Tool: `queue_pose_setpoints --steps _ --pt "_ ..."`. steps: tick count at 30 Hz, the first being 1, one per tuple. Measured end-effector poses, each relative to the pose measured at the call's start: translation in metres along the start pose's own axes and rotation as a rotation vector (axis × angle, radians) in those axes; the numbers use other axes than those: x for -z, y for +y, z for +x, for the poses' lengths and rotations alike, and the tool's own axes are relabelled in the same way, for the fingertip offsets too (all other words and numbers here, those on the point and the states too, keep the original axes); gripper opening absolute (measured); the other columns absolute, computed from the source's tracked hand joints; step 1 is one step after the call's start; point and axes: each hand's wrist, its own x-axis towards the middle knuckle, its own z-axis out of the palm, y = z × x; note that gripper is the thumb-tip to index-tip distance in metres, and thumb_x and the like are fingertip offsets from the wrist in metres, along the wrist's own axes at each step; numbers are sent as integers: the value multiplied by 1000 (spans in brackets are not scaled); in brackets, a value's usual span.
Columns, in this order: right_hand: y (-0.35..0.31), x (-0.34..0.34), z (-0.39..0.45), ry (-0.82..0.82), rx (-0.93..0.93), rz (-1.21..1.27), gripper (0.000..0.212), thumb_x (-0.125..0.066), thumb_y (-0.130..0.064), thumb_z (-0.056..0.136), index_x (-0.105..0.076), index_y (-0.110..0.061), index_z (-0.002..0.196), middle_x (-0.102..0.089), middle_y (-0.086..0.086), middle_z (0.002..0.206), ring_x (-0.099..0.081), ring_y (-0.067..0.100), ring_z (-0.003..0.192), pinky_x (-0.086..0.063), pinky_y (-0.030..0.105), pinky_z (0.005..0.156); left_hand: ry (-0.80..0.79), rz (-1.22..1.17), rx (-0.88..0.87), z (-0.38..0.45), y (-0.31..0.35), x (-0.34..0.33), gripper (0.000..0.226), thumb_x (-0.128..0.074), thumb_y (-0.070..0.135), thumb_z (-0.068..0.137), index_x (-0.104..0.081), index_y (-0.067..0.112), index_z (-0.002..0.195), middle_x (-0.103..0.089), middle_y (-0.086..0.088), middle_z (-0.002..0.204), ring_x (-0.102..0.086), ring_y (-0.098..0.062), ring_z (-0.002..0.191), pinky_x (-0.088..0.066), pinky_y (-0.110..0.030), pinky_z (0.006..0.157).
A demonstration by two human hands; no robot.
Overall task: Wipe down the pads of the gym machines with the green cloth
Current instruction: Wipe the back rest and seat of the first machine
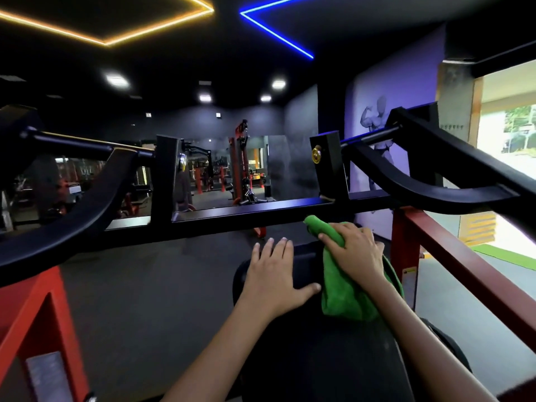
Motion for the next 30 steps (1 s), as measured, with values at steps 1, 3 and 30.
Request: queue_pose_setpoints --steps 1,3,30 --pt "-1 -1 1 7 -13 20 41 -44 -56 92 -54 -36 127 -51 -11 132 -39 23 121 -30 44 93 4 10 -23 6 5 1 86 -41 62 88 -14 11 151 -14 -4 159 -11 -22 145 -2 -40 118" --pt "-4 -1 3 -2 -34 34 41 -44 -57 92 -55 -36 126 -51 -9 132 -39 25 121 -31 47 94 5 52 -73 18 18 2 80 -24 51 81 -23 7 147 -27 -9 154 -26 -25 138 -13 -37 115" --pt "68 -33 -107 123 -451 351 61 -30 -60 94 -24 -33 148 -47 -4 136 -44 24 120 -34 48 95 17 502 -718 82 74 -50 59 -32 41 92 -58 0 125 -60 -12 129 -56 -31 121 -28 -45 103"
